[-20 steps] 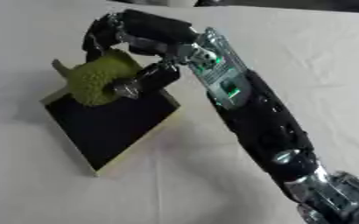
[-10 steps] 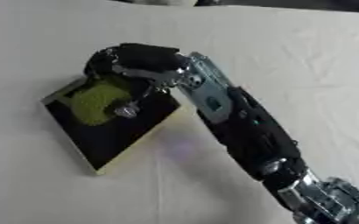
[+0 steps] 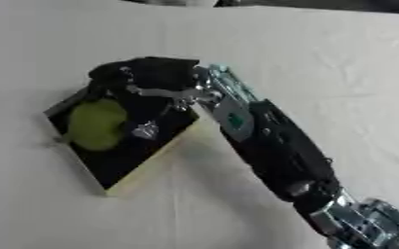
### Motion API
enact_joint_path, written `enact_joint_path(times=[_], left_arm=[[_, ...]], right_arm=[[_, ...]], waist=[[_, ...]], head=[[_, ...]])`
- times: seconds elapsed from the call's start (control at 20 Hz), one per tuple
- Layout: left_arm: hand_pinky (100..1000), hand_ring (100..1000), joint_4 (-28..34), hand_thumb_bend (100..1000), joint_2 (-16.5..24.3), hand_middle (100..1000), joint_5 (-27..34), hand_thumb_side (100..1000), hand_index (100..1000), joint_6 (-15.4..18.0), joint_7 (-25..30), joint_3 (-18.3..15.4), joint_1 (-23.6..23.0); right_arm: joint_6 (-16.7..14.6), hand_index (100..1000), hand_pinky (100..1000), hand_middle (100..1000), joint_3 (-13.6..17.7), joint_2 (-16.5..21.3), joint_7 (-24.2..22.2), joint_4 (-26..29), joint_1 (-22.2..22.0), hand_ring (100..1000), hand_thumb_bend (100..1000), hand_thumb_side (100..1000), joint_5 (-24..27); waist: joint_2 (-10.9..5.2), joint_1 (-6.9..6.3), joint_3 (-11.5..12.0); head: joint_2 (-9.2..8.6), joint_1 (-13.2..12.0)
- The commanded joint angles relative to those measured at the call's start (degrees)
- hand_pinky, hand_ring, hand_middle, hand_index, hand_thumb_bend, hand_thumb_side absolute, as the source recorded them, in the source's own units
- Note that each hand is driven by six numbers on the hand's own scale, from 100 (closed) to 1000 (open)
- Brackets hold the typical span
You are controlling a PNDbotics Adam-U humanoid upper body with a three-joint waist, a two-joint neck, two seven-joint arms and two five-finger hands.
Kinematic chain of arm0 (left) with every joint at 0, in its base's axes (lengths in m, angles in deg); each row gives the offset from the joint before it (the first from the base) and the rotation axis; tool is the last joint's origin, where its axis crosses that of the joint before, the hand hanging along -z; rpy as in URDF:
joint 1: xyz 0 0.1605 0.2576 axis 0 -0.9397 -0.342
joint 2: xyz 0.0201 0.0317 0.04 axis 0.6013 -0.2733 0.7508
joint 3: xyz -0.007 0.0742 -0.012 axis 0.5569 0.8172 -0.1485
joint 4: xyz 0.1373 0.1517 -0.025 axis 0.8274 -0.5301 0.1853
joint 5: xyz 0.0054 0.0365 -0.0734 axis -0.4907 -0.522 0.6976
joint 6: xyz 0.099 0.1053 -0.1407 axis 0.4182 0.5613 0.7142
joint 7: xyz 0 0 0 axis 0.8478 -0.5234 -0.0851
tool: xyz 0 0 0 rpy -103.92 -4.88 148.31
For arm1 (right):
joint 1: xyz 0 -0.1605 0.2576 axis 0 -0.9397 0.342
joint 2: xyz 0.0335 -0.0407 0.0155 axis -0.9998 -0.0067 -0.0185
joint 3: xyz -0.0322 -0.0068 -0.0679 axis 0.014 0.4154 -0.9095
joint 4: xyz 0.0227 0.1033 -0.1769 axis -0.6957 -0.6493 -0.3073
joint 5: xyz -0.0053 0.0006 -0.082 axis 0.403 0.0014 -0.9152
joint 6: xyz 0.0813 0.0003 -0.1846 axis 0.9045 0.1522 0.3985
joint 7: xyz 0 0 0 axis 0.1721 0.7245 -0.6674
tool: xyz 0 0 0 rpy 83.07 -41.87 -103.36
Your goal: Pick up objects on the table and place them in the box.
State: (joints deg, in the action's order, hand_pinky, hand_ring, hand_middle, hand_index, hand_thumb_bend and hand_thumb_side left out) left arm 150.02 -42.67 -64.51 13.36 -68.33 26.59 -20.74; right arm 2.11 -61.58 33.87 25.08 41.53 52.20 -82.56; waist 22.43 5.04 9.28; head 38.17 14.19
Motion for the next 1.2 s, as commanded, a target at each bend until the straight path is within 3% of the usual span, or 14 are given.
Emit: enact_joint_path(times=[0.05,0.45,0.85,1.2], left_arm=[[633,639,1.11,100,2.06,569,0.29,440,716,0.0,0.3,-0.02,0.37],[632,639,1.11,100,2.12,569,0.24,444,716,-0.03,-0.01,-0.19,0.12],[630,639,1.11,100,2.19,567,0.09,454,715,-0.42,0.1,-0.08,-0.7],[627,638,1.11,100,2.52,565,-0.18,465,714,-0.72,1.08,-0.46,-2.09]], right_arm=[[-5.07,925,850,883,0.89,1.04,-3.13,2.38,0.84,1000,135,100,-2.23],[-4.93,925,823,845,2.95,2.71,0.82,5.85,1.97,985,100,100,0.58],[1.16,927,774,792,8.51,7.31,7.17,14.22,3.24,966,100,100,7.2],[7.22,869,784,748,14.08,14.65,13.24,20.59,-0.43,940,100,100,13.27]], waist=[[-1.35,-0.46,-0.05],[-1.6,-0.39,-0.18],[-1.9,-0.54,-0.79],[-1.73,-0.92,-2.09]], head=[[-0.25,-0.09],[-0.03,-0.12],[-0.05,-0.66],[-0.55,-2.93]])
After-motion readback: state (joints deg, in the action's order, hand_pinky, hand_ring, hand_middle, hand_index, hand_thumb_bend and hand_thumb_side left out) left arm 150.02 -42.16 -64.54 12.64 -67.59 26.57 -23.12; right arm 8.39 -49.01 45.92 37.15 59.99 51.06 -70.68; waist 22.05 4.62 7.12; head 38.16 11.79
